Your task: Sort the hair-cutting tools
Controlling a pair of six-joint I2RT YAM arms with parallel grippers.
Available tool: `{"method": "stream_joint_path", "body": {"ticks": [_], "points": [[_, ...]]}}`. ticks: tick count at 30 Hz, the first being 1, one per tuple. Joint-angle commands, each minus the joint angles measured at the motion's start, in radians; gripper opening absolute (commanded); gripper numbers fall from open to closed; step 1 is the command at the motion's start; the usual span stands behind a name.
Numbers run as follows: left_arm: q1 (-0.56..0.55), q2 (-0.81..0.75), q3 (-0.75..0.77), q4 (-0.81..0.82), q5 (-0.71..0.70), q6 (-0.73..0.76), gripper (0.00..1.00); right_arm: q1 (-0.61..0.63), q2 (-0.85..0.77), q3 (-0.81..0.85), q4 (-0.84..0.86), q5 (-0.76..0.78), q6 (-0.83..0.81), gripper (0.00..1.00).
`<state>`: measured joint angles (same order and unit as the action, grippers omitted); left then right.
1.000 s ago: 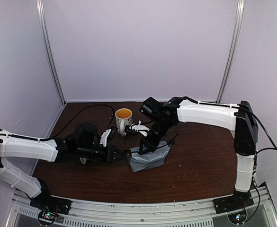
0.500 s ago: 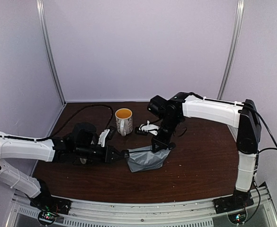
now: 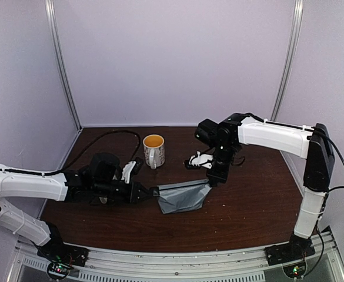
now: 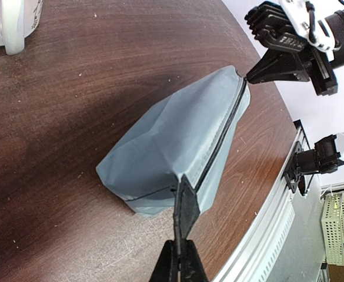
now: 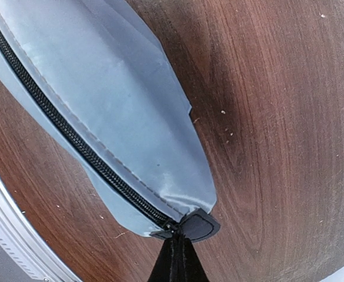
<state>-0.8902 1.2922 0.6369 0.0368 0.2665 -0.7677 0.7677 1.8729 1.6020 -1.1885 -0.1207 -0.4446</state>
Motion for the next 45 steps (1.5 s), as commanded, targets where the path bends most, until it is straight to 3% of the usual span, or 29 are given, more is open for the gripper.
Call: {"method": "stream_joint_path", "body": {"ticks": [1,5,10,13,22,24,27,32,35,37,39,45], "points": [[0.012,0.007,-0.01,-0.032,-0.02,0.025,0.0,-0.038,-0.032,-0.018,-0.086,0.173,-0.015,0.0],[0.013,0.016,0.013,-0.036,-0.016,0.043,0.07,-0.047,-0.05,0.037,-0.104,0.086,-0.004,0.16],[0.013,-0.004,0.069,-0.169,-0.119,0.106,0.35,-0.081,-0.143,0.004,-0.053,-0.003,-0.014,0.35],[0.013,-0.039,0.102,-0.26,-0.207,0.154,0.44,-0.149,-0.213,-0.118,0.07,-0.063,-0.009,0.36],[0.026,-0.076,0.19,-0.351,-0.458,0.292,0.47,-0.46,-0.431,-0.445,0.435,-0.376,0.063,0.38],[0.04,-0.087,0.209,-0.355,-0.534,0.318,0.56,-0.495,-0.491,-0.486,0.487,-0.394,0.075,0.4],[0.092,-0.113,0.224,-0.346,-0.608,0.345,0.71,-0.523,-0.581,-0.504,0.526,-0.363,0.082,0.42],[0.184,-0.11,0.317,-0.396,-0.65,0.421,0.84,-0.572,-0.724,-0.525,0.619,-0.307,0.133,0.43],[0.211,-0.082,0.393,-0.463,-0.703,0.471,0.96,-0.602,-0.787,-0.521,0.66,-0.272,0.17,0.51],[0.231,-0.063,0.439,-0.504,-0.767,0.472,0.98,-0.629,-0.804,-0.528,0.73,-0.212,0.294,0.68],[0.259,-0.046,0.463,-0.531,-0.846,0.427,0.98,-0.646,-0.793,-0.498,0.724,-0.132,0.35,0.98],[0.333,0.014,0.534,-0.626,-0.853,0.35,0.98,-0.653,-0.846,-0.494,0.802,0.093,0.427,1.0]]}}
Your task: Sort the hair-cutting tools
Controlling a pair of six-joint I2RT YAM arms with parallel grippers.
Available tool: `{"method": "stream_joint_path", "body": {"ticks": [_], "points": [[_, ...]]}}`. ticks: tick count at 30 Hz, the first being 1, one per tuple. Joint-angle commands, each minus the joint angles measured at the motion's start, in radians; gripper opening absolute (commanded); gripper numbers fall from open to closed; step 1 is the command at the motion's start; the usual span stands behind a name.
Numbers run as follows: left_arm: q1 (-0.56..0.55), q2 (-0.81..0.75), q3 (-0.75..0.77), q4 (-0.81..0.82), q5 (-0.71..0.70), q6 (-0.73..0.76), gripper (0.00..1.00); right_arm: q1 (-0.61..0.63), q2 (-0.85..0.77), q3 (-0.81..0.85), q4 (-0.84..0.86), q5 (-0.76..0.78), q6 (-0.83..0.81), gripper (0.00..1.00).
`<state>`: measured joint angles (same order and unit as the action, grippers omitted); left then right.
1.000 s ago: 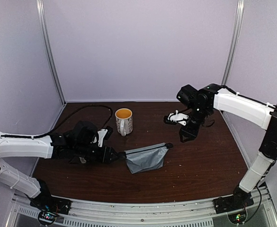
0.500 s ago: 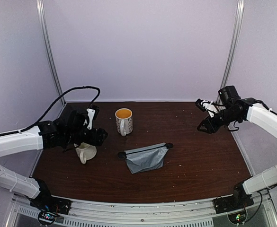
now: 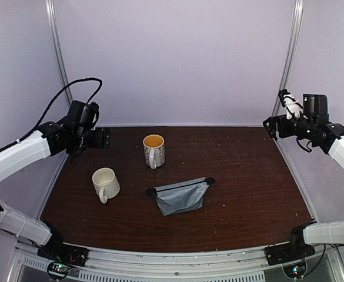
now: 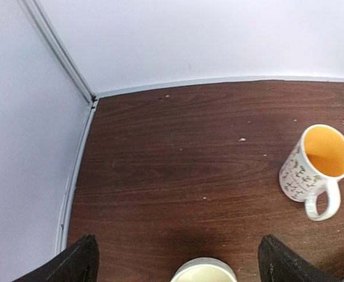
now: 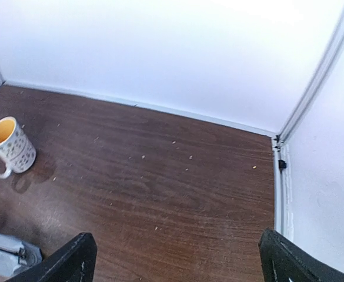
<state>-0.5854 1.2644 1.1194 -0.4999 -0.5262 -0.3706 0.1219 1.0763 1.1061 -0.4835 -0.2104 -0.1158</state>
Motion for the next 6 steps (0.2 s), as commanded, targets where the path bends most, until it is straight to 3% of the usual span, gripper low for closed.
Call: {"method": "stream_joint_path", "body": {"ticks": [1,6], "points": [[0.03,0.045,0.054,-0.088,-0.073,-0.053,0.98,-0.007,-0.064,-0.008,0.111,0.186,0.099,1.0],[0.029,-0.006,0.024,-0.035,-0.097,-0.06,0.98,-0.007,-0.093,-0.05,0.142,0.178,0.122,1.0]]}}
